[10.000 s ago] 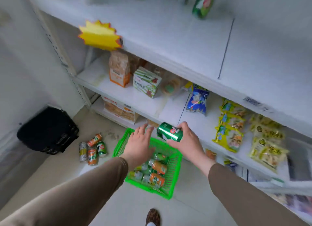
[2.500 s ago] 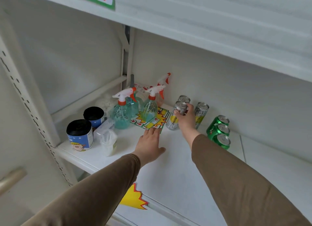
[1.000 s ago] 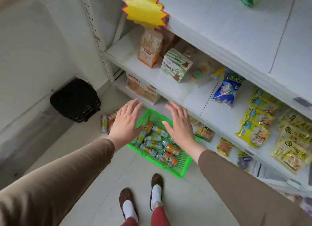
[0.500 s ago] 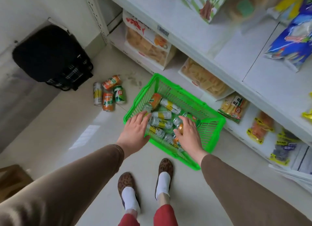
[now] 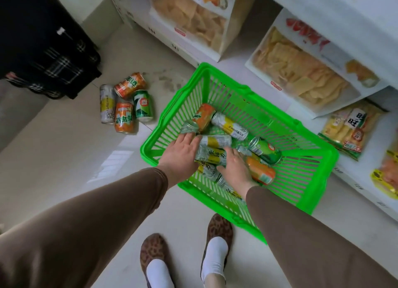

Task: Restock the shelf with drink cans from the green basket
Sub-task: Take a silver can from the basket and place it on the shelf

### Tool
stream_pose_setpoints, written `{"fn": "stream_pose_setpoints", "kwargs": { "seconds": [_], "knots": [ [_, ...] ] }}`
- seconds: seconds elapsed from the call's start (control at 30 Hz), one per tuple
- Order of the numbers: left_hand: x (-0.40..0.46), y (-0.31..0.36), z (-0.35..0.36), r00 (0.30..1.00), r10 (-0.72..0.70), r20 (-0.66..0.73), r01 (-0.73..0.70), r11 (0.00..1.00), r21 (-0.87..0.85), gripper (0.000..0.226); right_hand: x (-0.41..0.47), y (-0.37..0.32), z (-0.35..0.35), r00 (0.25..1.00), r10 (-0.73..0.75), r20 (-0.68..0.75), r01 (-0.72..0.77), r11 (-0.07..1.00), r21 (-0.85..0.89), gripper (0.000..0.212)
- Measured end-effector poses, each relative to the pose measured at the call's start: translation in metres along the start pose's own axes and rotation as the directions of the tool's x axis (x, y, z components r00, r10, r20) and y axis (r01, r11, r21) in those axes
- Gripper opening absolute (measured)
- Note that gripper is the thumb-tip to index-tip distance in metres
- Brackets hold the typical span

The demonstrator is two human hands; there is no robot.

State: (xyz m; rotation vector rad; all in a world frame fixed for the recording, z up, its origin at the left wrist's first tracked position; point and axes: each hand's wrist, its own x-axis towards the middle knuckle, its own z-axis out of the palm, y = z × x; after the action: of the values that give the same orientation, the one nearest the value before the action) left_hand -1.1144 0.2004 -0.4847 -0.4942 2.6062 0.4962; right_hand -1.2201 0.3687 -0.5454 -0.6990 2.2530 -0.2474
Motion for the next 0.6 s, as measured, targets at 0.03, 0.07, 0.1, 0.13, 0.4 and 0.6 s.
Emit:
{"fn": "stream_pose_setpoints", "kwargs": {
  "seconds": [0.03,0.07,0.1,0.13,0.4,0.6],
  "knots": [
    [0.006,-0.002,0.005,1.000,0.008,0.010,-0.008,1.000,0.000,0.084,0.010,-0.001,0.006,1.000,-0.008,0.015,0.008,1.000,0.003,0.069],
    [0.010,-0.004,0.009,1.000,0.015,0.017,-0.015,1.000,-0.008,0.084,0.018,-0.002,0.012,0.999,-0.018,0.034,0.018,1.000,0.005,0.071],
    [0.014,-0.006,0.013,1.000,0.020,0.021,-0.019,1.000,-0.019,0.083,0.024,-0.003,0.018,0.998,-0.028,0.049,0.028,1.000,0.002,0.072],
    [0.017,-0.008,0.017,1.000,0.021,0.021,-0.021,0.999,-0.032,0.082,0.029,-0.004,0.025,0.998,-0.036,0.052,0.036,0.999,-0.013,0.074],
    [0.025,-0.020,0.022,1.000,0.014,0.002,-0.014,0.993,-0.119,0.081,0.044,-0.002,0.044,0.997,0.020,-0.068,-0.039,0.959,-0.279,0.055],
    [0.003,-0.014,0.001,0.999,-0.031,0.014,0.032,0.992,-0.118,0.081,0.022,-0.013,0.011,0.994,0.105,-0.023,-0.102,0.991,0.080,0.059]
  ]
}}
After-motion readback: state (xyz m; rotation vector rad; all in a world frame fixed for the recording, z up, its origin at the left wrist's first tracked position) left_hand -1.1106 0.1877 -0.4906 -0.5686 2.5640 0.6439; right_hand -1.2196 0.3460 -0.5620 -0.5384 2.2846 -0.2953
